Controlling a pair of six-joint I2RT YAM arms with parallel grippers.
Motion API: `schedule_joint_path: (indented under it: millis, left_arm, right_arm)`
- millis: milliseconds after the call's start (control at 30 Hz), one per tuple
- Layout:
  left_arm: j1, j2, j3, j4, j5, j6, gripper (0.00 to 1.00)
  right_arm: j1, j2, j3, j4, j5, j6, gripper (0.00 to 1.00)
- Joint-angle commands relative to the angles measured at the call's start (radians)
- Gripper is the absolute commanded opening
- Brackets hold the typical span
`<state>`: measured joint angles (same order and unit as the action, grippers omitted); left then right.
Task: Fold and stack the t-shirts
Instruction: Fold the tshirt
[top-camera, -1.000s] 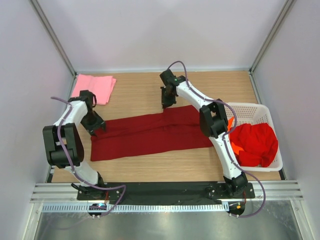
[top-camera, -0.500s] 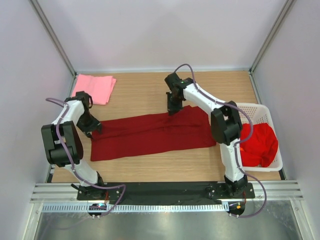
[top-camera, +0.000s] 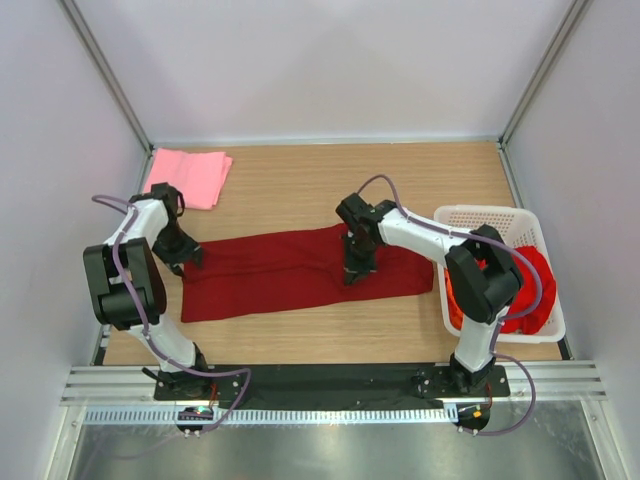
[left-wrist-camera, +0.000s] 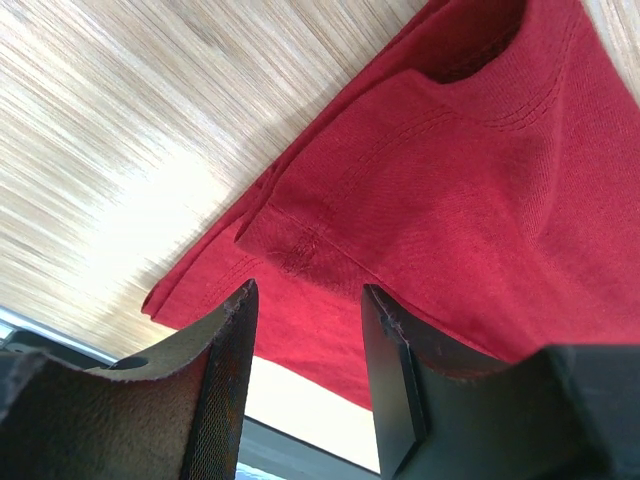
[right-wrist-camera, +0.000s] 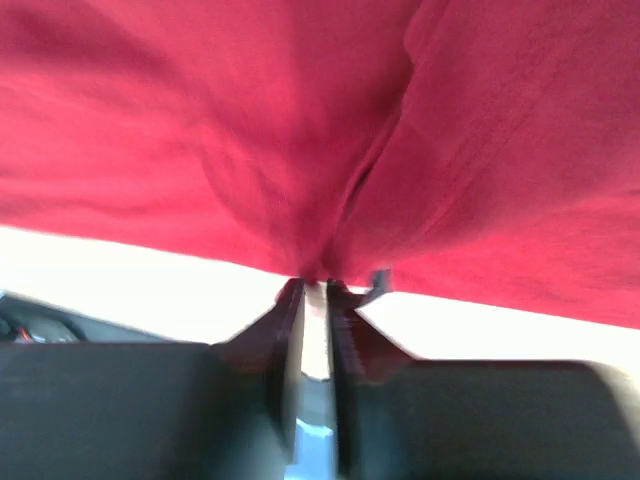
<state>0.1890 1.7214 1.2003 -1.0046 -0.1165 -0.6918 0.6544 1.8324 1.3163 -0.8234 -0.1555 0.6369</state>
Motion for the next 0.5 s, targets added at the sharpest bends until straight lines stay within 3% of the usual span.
schedule_joint_path:
  millis: [0, 100, 133, 233, 467]
  left_arm:
    - [0.007, -0.006, 0.007, 0.014, -0.017, 0.023, 0.47]
    - [0.007, -0.003, 0.012, 0.012, -0.018, 0.031, 0.47]
    - [0.007, -0.002, 0.018, 0.009, -0.009, 0.032, 0.47]
    - [0.007, -0.008, 0.022, 0.012, 0.001, 0.04, 0.47]
    - [-0.005, -0.025, 0.019, 0.018, 0.057, 0.044, 0.47]
  right_arm:
    - [0.002, -0.065, -0.087, 0.073, -0.183, 0.024, 0.25]
    - [0.001, -0.082, -0.118, 0.064, -0.196, -0.046, 0.39]
    - [-0.01, -0.108, -0.08, 0.011, -0.085, -0.092, 0.55]
    - [-0.076, -0.128, 0.013, -0.02, 0.011, -0.115, 0.73]
    - [-0.231, 0.034, 0.237, -0.039, -0.001, -0.15, 0.71]
